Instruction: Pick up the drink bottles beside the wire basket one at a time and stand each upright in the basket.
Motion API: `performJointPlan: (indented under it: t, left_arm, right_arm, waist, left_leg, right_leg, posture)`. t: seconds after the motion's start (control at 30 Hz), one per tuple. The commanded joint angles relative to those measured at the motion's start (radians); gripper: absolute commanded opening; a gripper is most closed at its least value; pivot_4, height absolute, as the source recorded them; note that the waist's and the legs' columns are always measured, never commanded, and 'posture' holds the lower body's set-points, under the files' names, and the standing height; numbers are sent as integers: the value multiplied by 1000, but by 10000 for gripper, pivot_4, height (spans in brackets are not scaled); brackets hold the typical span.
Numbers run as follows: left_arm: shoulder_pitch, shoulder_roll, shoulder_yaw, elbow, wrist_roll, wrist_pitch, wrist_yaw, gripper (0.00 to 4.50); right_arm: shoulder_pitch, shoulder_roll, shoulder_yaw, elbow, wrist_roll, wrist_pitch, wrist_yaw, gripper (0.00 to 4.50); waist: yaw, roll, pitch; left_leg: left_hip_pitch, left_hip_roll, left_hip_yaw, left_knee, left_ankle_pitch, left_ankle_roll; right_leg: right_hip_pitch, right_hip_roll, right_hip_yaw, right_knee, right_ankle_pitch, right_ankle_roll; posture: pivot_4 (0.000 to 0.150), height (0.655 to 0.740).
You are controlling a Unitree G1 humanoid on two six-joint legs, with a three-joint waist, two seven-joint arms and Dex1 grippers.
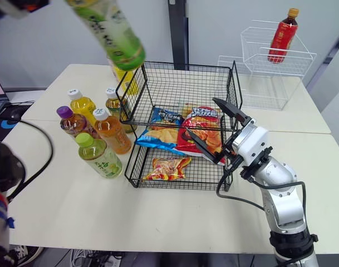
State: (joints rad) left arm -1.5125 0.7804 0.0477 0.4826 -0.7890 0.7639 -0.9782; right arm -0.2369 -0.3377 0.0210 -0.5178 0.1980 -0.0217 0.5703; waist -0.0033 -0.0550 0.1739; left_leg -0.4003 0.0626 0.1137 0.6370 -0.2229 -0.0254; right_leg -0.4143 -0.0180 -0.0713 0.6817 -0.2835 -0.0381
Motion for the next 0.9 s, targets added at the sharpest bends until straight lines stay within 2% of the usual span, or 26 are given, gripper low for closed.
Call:
performJointPlan:
  t: [0.03, 0.3, 0.4, 0.63, 0.9]
  left_arm:
    - [-79, -75, -22, 107, 103, -114, -70, 13912]
    - [-133, -368, -102, 400, 338, -418, -163, 13912]
    - [-159, -424, -91, 507, 397, -518, -159, 13912]
    - [-221, -540, -52, 712, 500, -687, -43, 13912]
    - [-221, -603, 23, 794, 543, -713, 39, 13912]
  right_arm:
    - [16, 14, -21, -74, -46, -27, -71, 45000]
    - [81, 73, -2, -121, -133, 2, -209, 45000]
    - [87, 86, 15, -130, -145, 26, -225, 45000]
    - [112, 100, 41, -160, -149, 71, -256, 45000]
    - [113, 106, 48, -172, -165, 91, -278, 45000]
  waist:
    - [-5, 2, 1]
    - [0, 4, 3]
    - [-9, 4, 3]
    - [-14, 4, 4]
    - [-19, 4, 4]
  left_leg:
    - [0, 0, 0, 1, 0, 0]
    - [-2, 0, 0, 5, 0, 0]
    - [-2, 0, 0, 5, 0, 0]
    - [-2, 0, -1, 5, 0, 0]
    - [-2, 0, -1, 5, 0, 0]
  right_leg:
    - [0, 0, 0, 0, 0, 0]
    - [0, 0, 0, 1, 0, 0]
    - [-1, 0, 2, 1, 0, 1]
    - [-1, 2, 1, 1, 0, 1]
    - [-1, 2, 1, 1, 0, 1]
  posture:
    - [1500, 7400]
    - [1500, 7400]
    - [1500, 7400]
    - [1500, 7400]
    - [1500, 7400]
